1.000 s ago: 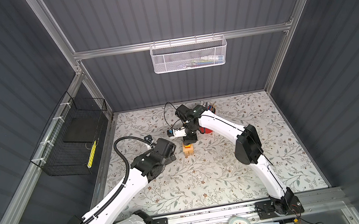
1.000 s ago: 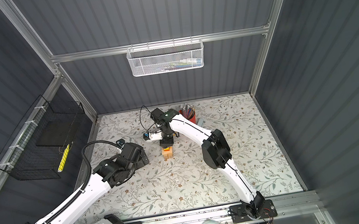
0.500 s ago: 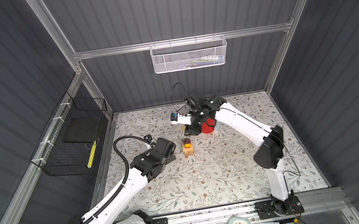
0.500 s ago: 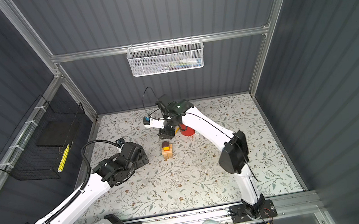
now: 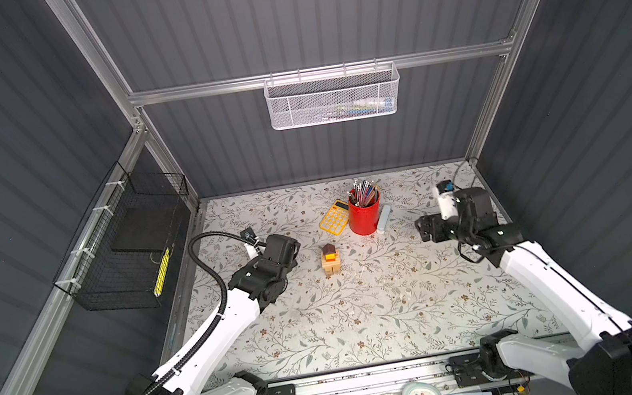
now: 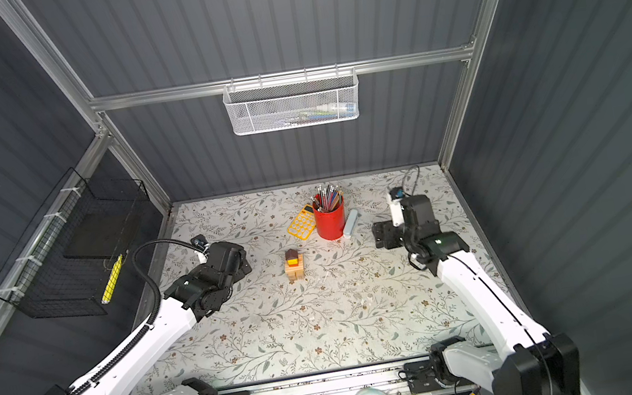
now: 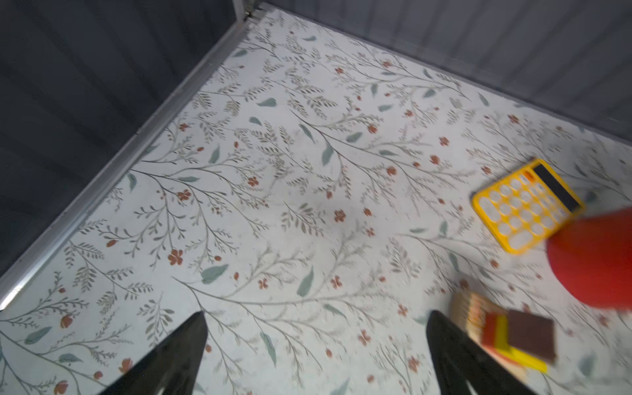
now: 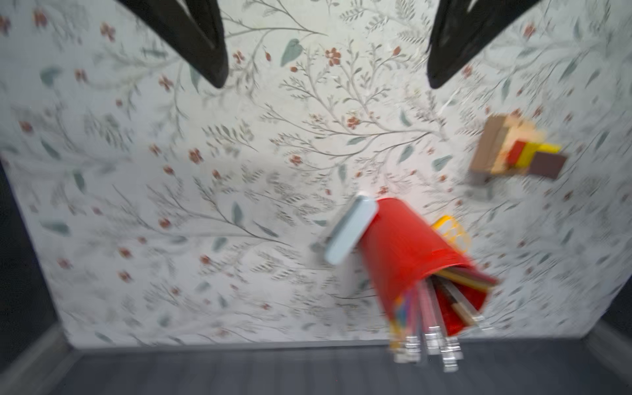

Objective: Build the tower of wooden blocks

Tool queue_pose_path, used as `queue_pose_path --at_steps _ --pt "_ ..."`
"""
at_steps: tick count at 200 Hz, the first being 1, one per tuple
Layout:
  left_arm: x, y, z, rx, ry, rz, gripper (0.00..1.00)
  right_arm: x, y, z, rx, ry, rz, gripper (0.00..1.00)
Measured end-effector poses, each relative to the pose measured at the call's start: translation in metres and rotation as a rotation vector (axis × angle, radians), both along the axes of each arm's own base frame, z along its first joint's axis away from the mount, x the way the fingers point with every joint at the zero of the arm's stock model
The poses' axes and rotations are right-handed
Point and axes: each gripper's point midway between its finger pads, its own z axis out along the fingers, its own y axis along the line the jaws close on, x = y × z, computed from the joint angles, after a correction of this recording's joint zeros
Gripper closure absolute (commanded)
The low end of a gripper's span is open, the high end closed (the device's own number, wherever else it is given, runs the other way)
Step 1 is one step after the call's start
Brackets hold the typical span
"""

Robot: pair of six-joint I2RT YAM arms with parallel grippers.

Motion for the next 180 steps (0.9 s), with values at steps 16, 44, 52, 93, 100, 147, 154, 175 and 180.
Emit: queue_pose_path --at_steps 16,44,52,93,100,147,154,175,180 --pt "0.013 0.038 -0.016 0.068 -0.009 0.088 0.0 -0.002 -0.049 -0.035 -0.022 0.023 -0.204 0.01" --pt "0.029 0.082 -0.051 0.204 -0.001 0.144 0.0 0.0 -0.098 -0.087 -0.077 0.009 -0.409 0.01" --pt "0.033 0.085 -0.062 0.24 0.007 0.125 0.0 0.0 -0.103 -0.1 -0.085 0.004 -0.428 0.01" --pt "0.045 0.078 -0.119 0.362 -0.036 -0.053 0.0 0.019 -0.108 -0.108 -0.097 -0.153 -0.399 0.01" --pt "0.043 0.076 -0.128 0.37 -0.05 -0.083 0.0 0.027 -0.105 -0.101 -0.092 -0.202 -0.376 0.01" --pt "0.062 0.063 -0.145 0.36 -0.124 -0.213 0.0 0.03 -0.086 -0.107 -0.082 -0.312 -0.252 0.01" --pt "0.071 0.065 -0.139 0.342 -0.146 -0.21 0.0 0.032 -0.085 -0.102 -0.084 -0.334 -0.249 0.01" --pt "0.088 0.082 -0.121 0.309 -0.208 -0.159 0.0 0.038 -0.083 -0.089 -0.088 -0.386 -0.238 0.01" --pt "0.089 0.086 -0.118 0.306 -0.217 -0.149 0.0 0.038 -0.082 -0.087 -0.09 -0.392 -0.236 0.01"
